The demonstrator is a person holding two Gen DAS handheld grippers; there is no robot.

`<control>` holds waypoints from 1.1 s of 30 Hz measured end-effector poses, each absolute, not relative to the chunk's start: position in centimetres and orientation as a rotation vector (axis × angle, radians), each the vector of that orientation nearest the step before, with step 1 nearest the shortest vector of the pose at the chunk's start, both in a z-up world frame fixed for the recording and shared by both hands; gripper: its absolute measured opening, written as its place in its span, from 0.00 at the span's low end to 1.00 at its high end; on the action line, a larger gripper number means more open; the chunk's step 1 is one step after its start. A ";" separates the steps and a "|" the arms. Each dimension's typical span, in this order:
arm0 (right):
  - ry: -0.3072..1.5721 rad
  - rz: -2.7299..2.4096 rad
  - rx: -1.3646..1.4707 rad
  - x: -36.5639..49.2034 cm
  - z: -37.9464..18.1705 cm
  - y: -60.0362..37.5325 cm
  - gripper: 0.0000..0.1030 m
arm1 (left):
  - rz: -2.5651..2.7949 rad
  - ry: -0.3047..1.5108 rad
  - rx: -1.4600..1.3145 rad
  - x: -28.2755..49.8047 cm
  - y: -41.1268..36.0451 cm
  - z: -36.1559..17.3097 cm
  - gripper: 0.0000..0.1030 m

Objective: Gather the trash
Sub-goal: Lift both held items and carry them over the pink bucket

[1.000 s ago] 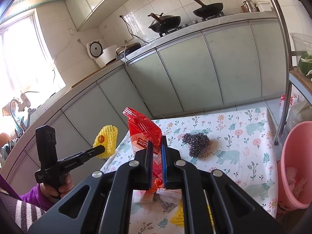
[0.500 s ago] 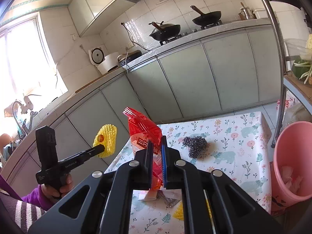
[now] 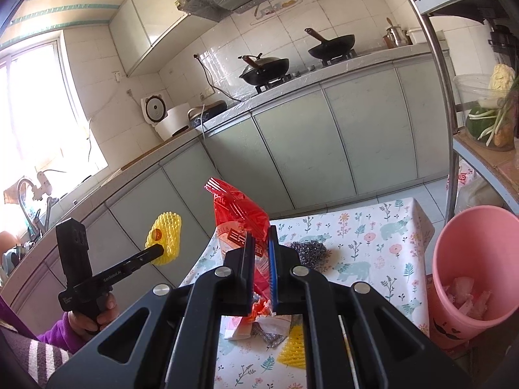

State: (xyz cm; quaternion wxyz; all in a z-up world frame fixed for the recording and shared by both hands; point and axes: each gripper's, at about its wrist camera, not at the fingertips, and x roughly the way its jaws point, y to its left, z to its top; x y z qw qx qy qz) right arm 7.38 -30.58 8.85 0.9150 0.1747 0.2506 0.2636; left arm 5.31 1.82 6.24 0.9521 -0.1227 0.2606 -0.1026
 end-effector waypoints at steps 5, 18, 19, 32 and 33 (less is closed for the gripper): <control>0.504 0.544 0.366 7.5 9.0 -31.0 0.07 | -0.200 0.513 -0.231 5.3 1.5 6.7 0.08; 0.415 0.470 0.386 6.4 11.0 -34.4 0.07 | -0.258 0.462 -0.180 6.1 -1.9 9.0 0.08; 0.409 0.453 0.387 6.3 11.1 -34.9 0.07 | -0.270 0.459 -0.177 6.3 -2.5 9.1 0.08; 0.353 0.161 0.371 4.1 11.0 -41.6 0.07 | -0.521 0.479 -0.119 10.4 -12.6 9.9 0.08; 0.355 0.140 0.379 4.0 10.8 -42.2 0.07 | -0.544 0.483 -0.111 10.8 -13.7 9.9 0.08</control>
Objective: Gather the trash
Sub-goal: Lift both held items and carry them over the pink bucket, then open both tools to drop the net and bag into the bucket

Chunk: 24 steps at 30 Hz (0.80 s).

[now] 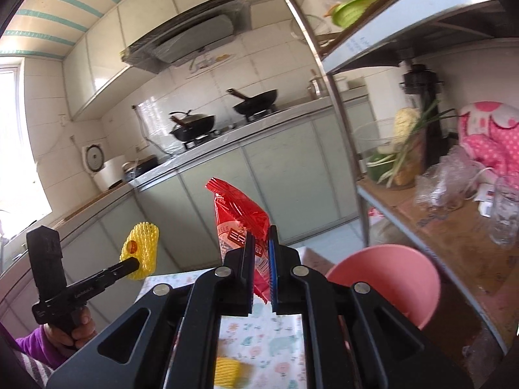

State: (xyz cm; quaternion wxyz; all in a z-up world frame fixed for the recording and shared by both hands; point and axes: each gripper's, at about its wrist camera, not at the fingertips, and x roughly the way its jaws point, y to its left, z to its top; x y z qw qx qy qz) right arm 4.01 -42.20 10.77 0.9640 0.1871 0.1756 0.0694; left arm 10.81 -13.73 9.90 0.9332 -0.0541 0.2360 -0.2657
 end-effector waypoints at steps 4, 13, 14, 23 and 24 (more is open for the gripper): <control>0.366 0.064 0.385 3.9 9.9 -43.7 0.07 | -0.632 0.511 -0.101 12.2 -17.7 9.6 0.08; 0.425 -0.043 0.368 4.6 6.6 -45.9 0.07 | -0.725 0.626 -0.030 15.5 -26.6 6.2 0.08; 0.429 -0.048 0.369 4.7 6.3 -45.9 0.07 | -0.732 0.643 -0.026 15.8 -27.4 5.7 0.08; 0.486 -0.108 0.378 6.4 3.5 -47.5 0.08 | -0.744 0.758 0.021 17.9 -32.2 2.5 0.08; 0.494 -0.115 0.377 6.6 3.2 -47.6 0.07 | -0.741 0.763 0.031 18.0 -32.6 2.2 0.08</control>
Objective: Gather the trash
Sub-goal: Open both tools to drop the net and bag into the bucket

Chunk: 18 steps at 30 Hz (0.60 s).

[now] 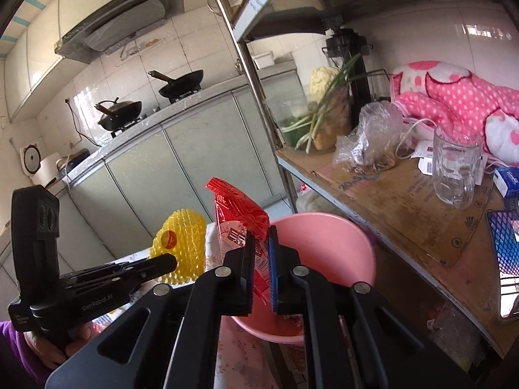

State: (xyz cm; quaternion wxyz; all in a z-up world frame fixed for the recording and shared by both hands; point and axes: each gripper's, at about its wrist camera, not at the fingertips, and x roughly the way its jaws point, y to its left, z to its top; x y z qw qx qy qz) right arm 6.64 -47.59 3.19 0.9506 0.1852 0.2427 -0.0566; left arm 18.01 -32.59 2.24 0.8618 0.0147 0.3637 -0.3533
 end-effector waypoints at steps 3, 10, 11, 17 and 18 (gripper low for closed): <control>0.505 -0.127 0.380 7.2 2.3 -47.8 0.08 | -0.738 0.793 0.037 18.6 -33.7 1.4 0.08; 0.523 -0.146 0.377 8.4 1.2 -48.2 0.08 | -0.710 0.852 0.060 19.7 -35.2 -0.7 0.08; 0.526 -0.144 0.375 8.6 1.2 -48.2 0.08 | -0.711 0.853 0.062 19.7 -35.3 -0.8 0.09; 0.570 -0.141 0.391 9.7 0.5 -48.6 0.33 | -0.721 0.861 0.093 20.1 -36.3 -1.2 0.30; 0.571 -0.144 0.389 9.8 0.5 -48.6 0.34 | -0.717 0.861 0.089 20.2 -36.3 -1.2 0.32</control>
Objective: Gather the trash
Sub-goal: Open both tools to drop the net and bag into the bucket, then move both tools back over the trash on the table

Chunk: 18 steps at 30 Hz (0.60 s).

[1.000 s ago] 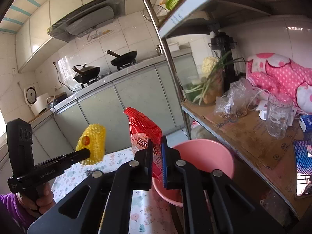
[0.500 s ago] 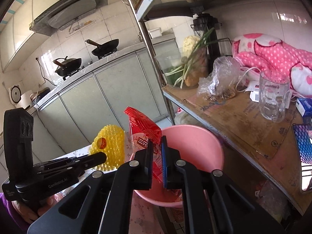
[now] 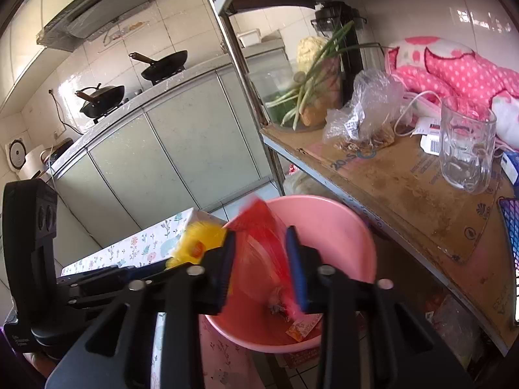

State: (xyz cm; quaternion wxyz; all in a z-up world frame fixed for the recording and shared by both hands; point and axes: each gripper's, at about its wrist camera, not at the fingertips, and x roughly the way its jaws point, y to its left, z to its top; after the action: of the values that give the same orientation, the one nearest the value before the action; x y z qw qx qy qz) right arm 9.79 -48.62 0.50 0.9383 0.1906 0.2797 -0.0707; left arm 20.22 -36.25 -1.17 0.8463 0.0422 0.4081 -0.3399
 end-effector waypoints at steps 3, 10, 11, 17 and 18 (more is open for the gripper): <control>0.568 -0.146 0.386 9.8 0.6 -48.6 0.34 | -0.720 0.875 0.056 20.5 -35.7 -0.9 0.34; 0.534 -0.097 0.348 8.9 1.6 -46.8 0.34 | -0.737 0.842 0.004 19.9 -33.9 1.4 0.35; 0.527 -0.084 0.333 8.7 1.9 -46.3 0.34 | -0.737 0.835 -0.002 19.7 -33.6 1.9 0.35; 0.522 0.007 0.281 7.7 2.9 -42.9 0.34 | -0.723 0.772 -0.042 18.2 -30.4 4.4 0.40; 0.522 0.020 0.276 7.5 3.0 -42.3 0.34 | -0.715 0.767 -0.045 18.0 -29.9 4.7 0.41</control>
State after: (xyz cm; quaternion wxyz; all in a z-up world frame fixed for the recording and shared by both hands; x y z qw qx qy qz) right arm 7.53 -42.29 3.03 0.9566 0.1361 0.2574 0.0100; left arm 17.99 -29.86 4.71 0.8654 -0.0217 0.3661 -0.3413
